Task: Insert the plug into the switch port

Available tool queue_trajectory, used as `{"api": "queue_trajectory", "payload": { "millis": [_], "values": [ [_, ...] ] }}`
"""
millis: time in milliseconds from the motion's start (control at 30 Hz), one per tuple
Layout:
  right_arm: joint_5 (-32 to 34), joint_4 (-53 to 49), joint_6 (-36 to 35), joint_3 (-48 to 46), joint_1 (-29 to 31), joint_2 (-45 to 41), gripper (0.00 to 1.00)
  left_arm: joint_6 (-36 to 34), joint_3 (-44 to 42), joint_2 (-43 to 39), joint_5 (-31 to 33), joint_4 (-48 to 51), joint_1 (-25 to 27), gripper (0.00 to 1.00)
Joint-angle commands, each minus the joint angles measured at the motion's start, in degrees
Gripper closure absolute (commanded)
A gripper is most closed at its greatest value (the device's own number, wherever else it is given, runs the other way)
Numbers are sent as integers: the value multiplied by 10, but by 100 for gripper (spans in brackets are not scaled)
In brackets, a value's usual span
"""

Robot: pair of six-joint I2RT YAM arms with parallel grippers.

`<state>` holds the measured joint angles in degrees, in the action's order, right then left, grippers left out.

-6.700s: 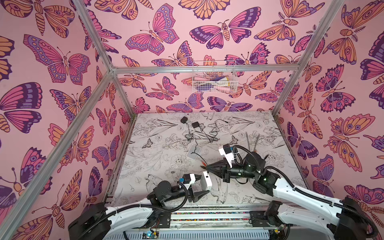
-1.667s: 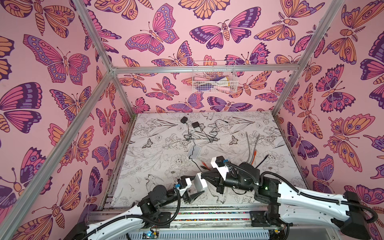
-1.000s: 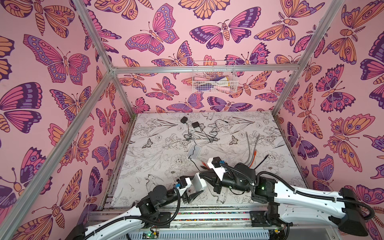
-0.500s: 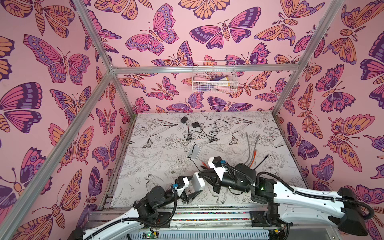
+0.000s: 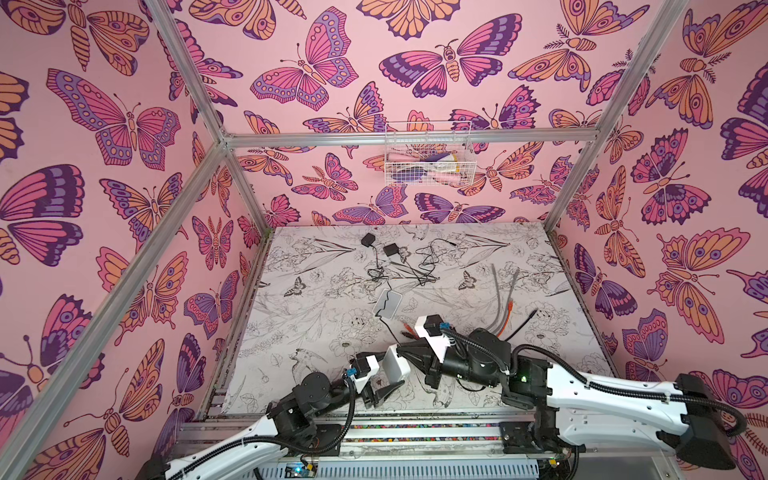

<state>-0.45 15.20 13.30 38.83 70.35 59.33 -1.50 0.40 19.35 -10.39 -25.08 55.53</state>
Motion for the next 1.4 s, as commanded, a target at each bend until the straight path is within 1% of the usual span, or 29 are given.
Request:
{"api": "queue_trajectory", "payload": {
  "millis": [0, 200, 367, 500, 600, 700, 800, 1167, 1367],
  "values": [
    [-7, -103, 5, -25, 11, 10, 100, -10, -29, -26, 22, -117, 1, 100],
    [-11, -105, 8, -23, 13, 7, 100, -34, -33, -27, 30, -116, 0, 100],
    [-12, -100, 8, -17, 13, 0, 100, -88, -33, -18, 48, -117, 0, 100],
    [-7, -65, 6, -16, 13, -30, 100, -120, -33, -7, 59, -123, 1, 100],
    [-9, -70, -6, 1, 13, -55, 100, -127, -33, -1, 70, -124, 1, 100],
    [-12, -96, -21, 26, 13, -65, 100, -136, -33, 1, 75, -126, 1, 100],
    [-11, -108, -30, 39, 13, -61, 100, -144, -32, 2, 79, -127, 1, 100],
    [-21, -91, -51, 77, 13, -38, 100, -160, -30, 18, 88, -127, 1, 100],
    [-5, -73, -62, 94, 13, -15, 100, -161, -29, 21, 89, -126, 3, 100]
  ]
}}
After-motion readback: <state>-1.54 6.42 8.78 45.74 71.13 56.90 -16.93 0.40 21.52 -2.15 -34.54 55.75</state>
